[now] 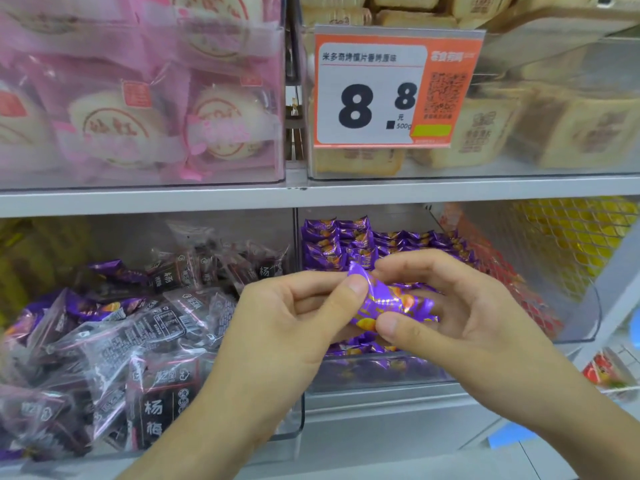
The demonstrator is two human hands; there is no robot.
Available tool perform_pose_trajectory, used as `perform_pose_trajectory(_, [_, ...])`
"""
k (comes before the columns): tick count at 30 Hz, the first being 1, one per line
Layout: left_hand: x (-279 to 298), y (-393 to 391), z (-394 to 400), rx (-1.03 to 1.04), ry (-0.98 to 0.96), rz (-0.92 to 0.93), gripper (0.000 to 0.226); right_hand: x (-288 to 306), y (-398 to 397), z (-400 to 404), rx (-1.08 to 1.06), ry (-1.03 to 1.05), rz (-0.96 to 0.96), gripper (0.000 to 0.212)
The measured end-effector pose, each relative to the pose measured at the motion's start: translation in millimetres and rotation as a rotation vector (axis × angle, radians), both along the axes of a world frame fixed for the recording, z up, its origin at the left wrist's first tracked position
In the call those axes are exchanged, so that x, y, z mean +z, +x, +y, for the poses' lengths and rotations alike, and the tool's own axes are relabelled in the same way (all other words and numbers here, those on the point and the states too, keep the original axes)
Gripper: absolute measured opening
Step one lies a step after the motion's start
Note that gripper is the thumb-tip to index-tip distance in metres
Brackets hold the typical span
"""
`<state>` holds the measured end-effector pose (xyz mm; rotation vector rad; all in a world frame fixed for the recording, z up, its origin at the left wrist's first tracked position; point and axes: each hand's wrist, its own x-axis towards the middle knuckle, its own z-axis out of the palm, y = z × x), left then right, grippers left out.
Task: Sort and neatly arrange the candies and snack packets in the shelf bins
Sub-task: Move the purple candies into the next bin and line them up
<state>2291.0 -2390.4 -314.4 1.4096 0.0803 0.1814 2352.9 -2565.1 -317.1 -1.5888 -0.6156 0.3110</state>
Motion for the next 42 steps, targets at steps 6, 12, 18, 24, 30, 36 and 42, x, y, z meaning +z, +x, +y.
perform_pose_trajectory(6, [-8,-1,7,0.129,0.606,-0.215,0.009,13,7,-9,0.122,-0.219,-0.063,0.043])
perform_pose_trajectory(12, [-18,7,31,0.439,0.952,-0.223,0.030,8,71,-14,-0.109,-0.479,-0.295,0.037])
perform_pose_trajectory(18, [-37,14,37,0.347,0.787,0.046,0.037,-29,146,17,-0.079,-0.754,-0.307,0.047])
perform_pose_trajectory(24, [-38,14,36,0.343,0.839,0.011,0.035,-55,152,23,-0.050,-0.829,-0.277,0.051])
perform_pose_trajectory(30, [-38,15,35,0.354,0.862,0.006,0.034,-61,152,21,-0.089,-0.825,-0.471,0.046])
perform_pose_trajectory(36, [-38,16,34,0.365,0.879,-0.006,0.033,-67,149,20,-0.101,-0.793,-0.681,0.029])
perform_pose_trajectory(42, [-40,15,33,0.370,0.866,-0.015,0.032,-64,144,24,-0.176,-0.766,-0.587,0.030])
